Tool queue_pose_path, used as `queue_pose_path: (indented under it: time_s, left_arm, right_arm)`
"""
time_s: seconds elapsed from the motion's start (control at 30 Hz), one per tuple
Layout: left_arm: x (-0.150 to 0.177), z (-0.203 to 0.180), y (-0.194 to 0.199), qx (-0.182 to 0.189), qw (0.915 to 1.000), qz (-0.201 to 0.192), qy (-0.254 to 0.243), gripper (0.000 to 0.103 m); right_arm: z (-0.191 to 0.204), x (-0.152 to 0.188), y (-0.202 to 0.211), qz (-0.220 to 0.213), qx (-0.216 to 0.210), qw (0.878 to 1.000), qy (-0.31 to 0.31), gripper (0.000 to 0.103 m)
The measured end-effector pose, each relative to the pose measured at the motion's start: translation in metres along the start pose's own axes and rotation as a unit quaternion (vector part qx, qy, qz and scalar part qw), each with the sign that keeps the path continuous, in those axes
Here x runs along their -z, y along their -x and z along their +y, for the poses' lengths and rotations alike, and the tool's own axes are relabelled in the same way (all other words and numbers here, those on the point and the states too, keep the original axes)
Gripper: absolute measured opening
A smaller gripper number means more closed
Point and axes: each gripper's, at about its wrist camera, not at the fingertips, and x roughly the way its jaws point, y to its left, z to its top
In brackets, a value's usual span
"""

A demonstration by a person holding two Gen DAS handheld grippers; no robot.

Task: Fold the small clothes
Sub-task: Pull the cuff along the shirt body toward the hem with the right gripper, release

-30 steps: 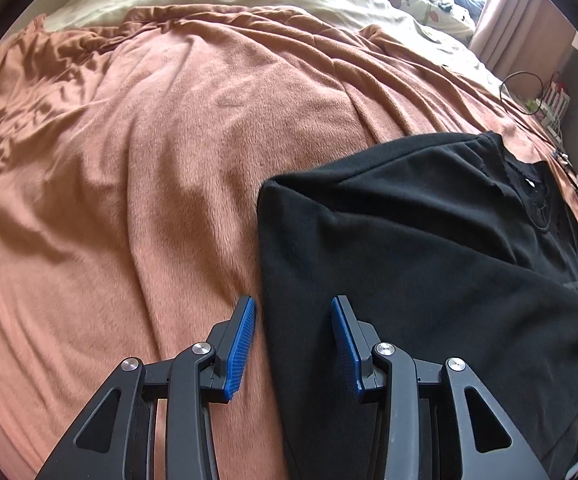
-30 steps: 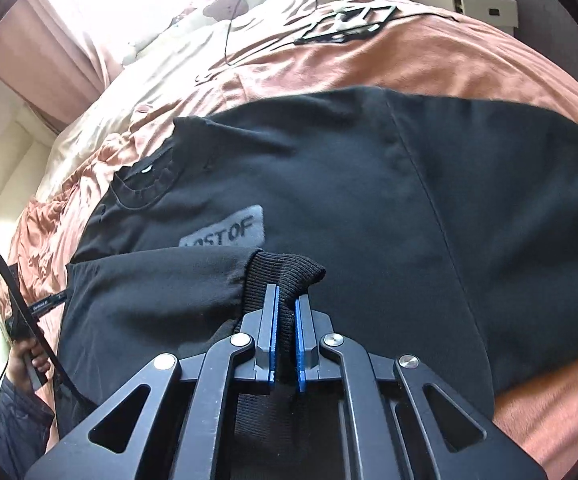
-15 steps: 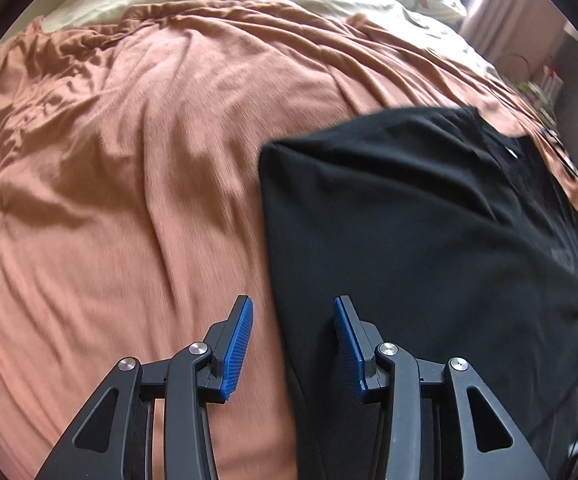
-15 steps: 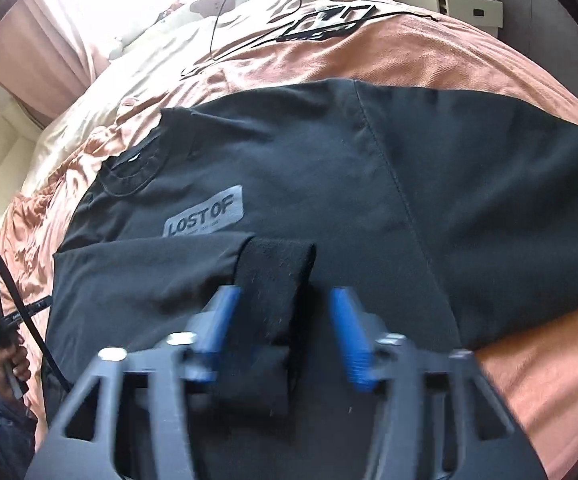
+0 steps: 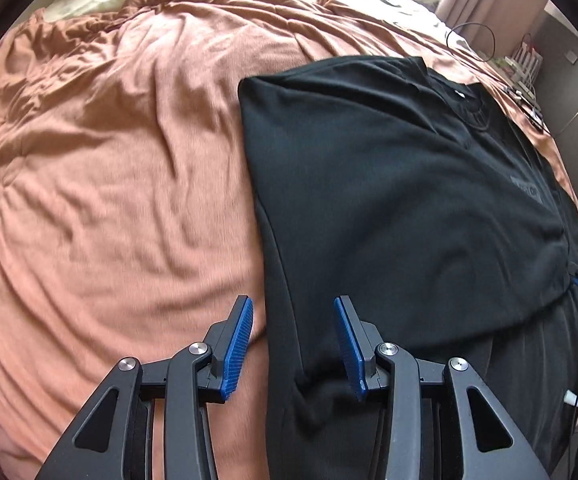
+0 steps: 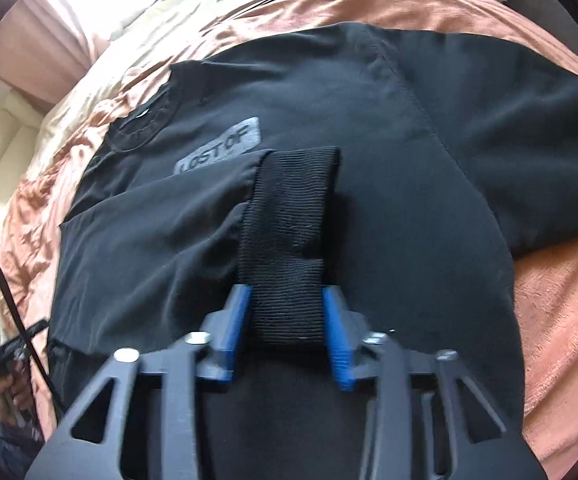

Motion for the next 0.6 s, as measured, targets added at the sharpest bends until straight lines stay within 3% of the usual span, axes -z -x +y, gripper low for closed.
queue_pose_path:
  time_s: [0.1,0.3,0.43,0.6]
  left_arm:
    - [0.01,-0.004,0.0,0.003,1.0,0.006,-0.002,0.044]
    - [0.027,-0.01,-0.002,-0.009,0.9995,0.016,-0.027,0.044]
    - [0.034,-0.01,-0.009,-0.049,0.9978,0.022,-0.04,0.044]
    - [0.034,0.005,-0.007,-0.056,0.9983,-0.015,-0.004,0.044]
  right_arm:
    - [0.0,0.002,0.006,0.005,-0.013,1.0,-0.01,0.007]
    - [0.002,0.006,0.023,0.001,-0.014,1.0,-0.007,0.005]
    - [0.005,0.01,0.029,-0.004,-0.012,1.0,-0.004,0.005]
    - [0.005,0.01,0.034,-0.005,-0.006,1.0,-0.005,0.004]
